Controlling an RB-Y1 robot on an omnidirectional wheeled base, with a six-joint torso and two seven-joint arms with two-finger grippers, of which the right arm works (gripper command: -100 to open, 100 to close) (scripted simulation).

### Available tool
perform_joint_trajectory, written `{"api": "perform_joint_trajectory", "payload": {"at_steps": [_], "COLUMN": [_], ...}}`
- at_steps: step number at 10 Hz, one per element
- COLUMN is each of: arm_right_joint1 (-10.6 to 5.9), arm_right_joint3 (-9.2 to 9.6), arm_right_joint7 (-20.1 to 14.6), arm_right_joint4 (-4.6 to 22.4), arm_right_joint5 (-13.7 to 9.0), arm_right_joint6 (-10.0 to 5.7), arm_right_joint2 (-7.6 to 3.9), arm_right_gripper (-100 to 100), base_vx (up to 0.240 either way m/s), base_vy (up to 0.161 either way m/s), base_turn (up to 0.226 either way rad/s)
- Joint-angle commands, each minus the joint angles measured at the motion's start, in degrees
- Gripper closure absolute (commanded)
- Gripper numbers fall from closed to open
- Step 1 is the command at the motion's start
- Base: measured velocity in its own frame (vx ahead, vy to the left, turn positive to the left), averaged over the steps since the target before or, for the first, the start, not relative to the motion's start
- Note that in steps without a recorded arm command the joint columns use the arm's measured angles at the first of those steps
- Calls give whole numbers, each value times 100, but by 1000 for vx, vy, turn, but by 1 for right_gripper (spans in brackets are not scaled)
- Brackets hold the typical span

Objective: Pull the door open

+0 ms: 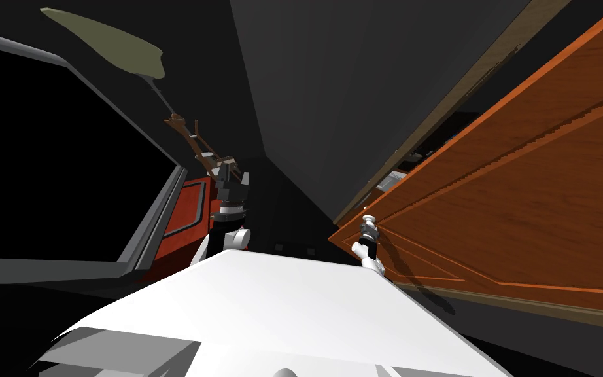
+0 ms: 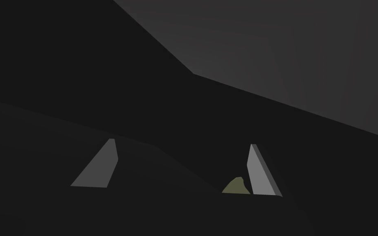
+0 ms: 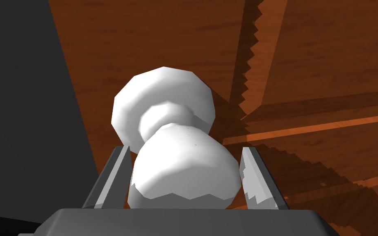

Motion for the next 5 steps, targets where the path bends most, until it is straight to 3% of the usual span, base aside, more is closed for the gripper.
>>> {"api": "perform_joint_trajectory", "payload": {"at_steps": [1, 2, 3, 5], "arm_right_joint1": [-4, -4, 33, 79], "arm_right_joint3": [3, 3, 105, 249], "arm_right_joint7": [-1, -1, -56, -132], "arm_right_joint4": [-1, -1, -11, -27], "arm_right_joint5": [1, 1, 62, 146], "arm_right_joint6": [2, 2, -98, -232], "arm_right_joint2": [1, 1, 32, 76], "arm_right_gripper": [100, 100, 100, 100], "base_vx": [0, 0, -97, -180], "base_vy": [0, 0, -37, -104], "base_turn": [0, 0, 64, 132]}}
